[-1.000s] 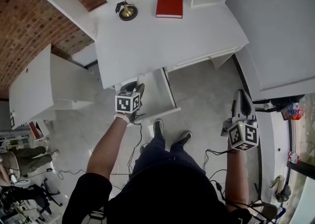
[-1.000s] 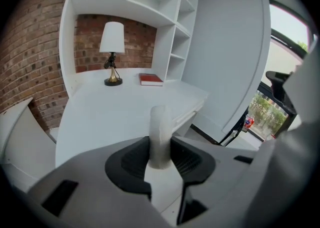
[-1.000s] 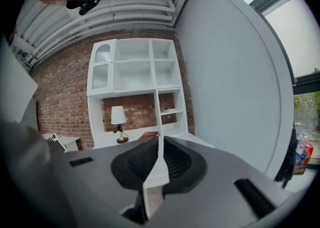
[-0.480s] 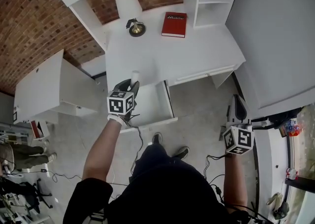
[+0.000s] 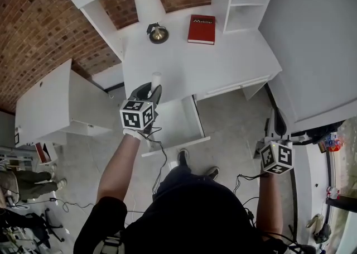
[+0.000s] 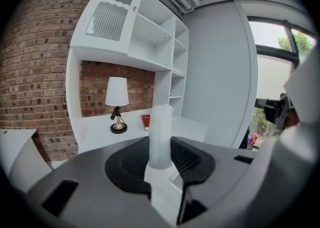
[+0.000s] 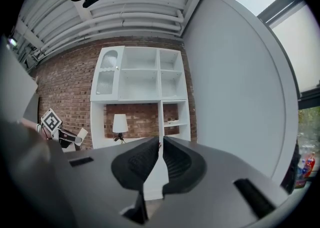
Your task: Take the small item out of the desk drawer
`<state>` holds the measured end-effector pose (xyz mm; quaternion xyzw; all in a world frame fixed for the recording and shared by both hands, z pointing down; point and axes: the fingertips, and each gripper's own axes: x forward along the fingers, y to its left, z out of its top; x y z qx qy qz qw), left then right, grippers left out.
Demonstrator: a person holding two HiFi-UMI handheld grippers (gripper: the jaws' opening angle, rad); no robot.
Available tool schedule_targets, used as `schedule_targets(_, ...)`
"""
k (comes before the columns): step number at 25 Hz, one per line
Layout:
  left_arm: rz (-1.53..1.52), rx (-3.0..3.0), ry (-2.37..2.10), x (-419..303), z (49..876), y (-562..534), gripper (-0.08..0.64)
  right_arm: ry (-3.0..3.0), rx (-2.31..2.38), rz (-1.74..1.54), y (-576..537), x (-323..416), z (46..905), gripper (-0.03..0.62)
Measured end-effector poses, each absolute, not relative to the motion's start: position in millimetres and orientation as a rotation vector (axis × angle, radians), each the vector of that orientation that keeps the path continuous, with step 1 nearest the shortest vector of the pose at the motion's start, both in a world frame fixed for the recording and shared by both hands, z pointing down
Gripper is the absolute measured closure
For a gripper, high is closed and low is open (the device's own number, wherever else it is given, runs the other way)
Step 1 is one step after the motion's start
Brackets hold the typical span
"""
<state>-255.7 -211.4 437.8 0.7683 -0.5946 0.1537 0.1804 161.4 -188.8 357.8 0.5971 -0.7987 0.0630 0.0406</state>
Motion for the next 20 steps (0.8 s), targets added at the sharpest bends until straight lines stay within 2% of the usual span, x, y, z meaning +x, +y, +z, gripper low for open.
schedule_targets(11, 0.576, 2.182, -1.619, -330.7, 479.5, -308.4, 0.434, -2.311, 1.92, 0.182, -199.4, 124.6, 356.2, 0.569)
schedule_targets(20, 0.845, 2.067, -1.509, -364.3, 591.9, -382.4, 0.434, -2.165, 1.942, 0.311, -206.4, 117.1, 390.0, 0.569)
